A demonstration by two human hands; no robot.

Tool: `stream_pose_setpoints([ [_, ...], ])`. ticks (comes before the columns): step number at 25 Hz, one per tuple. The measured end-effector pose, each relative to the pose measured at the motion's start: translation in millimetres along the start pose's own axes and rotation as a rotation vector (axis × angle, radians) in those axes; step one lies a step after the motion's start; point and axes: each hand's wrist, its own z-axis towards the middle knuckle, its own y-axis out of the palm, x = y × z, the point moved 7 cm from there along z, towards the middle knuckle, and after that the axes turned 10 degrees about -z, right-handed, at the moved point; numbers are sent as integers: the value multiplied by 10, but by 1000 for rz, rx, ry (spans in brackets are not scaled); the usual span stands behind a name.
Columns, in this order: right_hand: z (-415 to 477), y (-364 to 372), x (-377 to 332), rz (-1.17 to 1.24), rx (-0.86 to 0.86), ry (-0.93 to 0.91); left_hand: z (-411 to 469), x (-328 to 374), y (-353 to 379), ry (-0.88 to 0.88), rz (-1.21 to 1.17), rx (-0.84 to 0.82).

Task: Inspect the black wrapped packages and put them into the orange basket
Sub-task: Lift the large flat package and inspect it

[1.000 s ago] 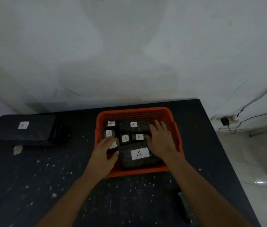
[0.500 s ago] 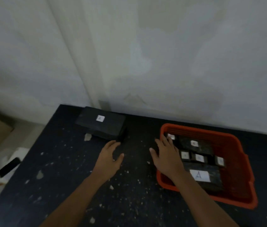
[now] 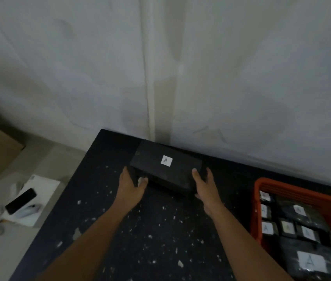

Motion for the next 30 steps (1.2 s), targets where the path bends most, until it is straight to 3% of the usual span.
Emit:
stream_pose_setpoints([
  [6, 237, 213, -69, 183, -113, 62, 342, 58, 17, -149, -129, -47],
  [11, 19, 203, -74, 186, -71, -35, 153, -13, -141, -137, -285, -10],
  [16, -554, 8, 219, 348, -160, -12, -481, -156, -108, -267, -607, -182],
  [20, -1031, -394, 606, 510, -153, 32, -1174, -217, 27, -239, -650, -316],
  [24, -1420, -812, 1017, 479, -168, 2, -1748, -251, 267, -174, -669, -388],
  [27, -1686, -1139, 1373, 372, -94, -40, -2118, -279, 498, -123, -707, -370],
  [30, -2042, -1392, 1684, 372, -93, -59, -2422, -287, 733, -59, -736, -245],
])
